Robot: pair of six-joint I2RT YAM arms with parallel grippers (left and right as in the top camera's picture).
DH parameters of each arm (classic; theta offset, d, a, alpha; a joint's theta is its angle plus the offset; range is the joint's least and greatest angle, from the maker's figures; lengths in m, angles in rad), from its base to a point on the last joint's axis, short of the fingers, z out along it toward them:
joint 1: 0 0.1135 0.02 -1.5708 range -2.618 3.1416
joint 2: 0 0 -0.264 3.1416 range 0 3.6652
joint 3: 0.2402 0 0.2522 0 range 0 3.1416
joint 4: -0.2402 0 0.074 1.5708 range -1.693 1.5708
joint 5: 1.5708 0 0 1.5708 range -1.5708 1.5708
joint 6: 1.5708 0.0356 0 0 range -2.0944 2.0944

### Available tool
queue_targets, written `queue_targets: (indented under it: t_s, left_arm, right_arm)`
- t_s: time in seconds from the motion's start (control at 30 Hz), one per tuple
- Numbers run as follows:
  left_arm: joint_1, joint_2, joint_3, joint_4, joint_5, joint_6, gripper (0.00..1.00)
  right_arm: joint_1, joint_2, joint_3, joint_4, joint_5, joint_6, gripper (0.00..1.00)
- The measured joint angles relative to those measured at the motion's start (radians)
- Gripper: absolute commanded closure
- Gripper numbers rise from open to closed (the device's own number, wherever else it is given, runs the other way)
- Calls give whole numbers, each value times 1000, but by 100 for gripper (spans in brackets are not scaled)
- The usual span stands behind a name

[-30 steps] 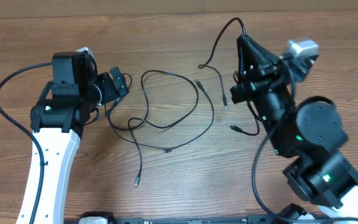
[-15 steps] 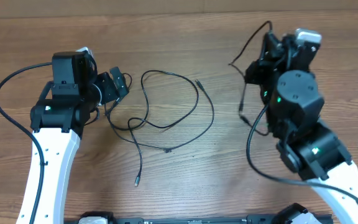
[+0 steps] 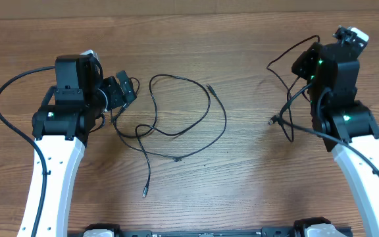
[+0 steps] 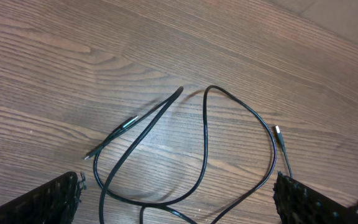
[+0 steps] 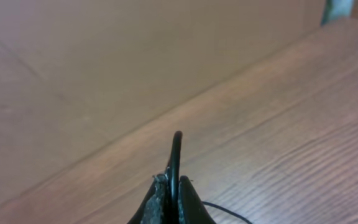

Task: Untangle cables

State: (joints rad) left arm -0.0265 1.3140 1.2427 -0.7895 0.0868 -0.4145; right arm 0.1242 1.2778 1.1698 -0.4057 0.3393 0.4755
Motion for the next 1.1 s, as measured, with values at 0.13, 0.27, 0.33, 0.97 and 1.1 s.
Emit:
queue_targets:
  t_s: [0.13, 0.27, 0.33, 0.97, 1.1]
  left_arm:
    - [0, 0, 0, 0, 0, 0, 0]
    - [0, 0, 0, 0, 0, 0, 0]
    - [0, 0, 0, 0, 0, 0, 0]
    - [0, 0, 0, 0, 0, 0, 1]
    - [0, 0, 0, 0, 0, 0, 0]
  right_arm:
    - [-48, 37, 0, -7, -19, 10, 96]
    - [-105, 82, 0, -26, -26, 18, 96]
    - [-138, 104, 0, -28, -27, 18, 96]
    - [-458, 233, 0, -35, -37, 19, 96]
    - [-540, 234, 0, -36, -37, 19, 96]
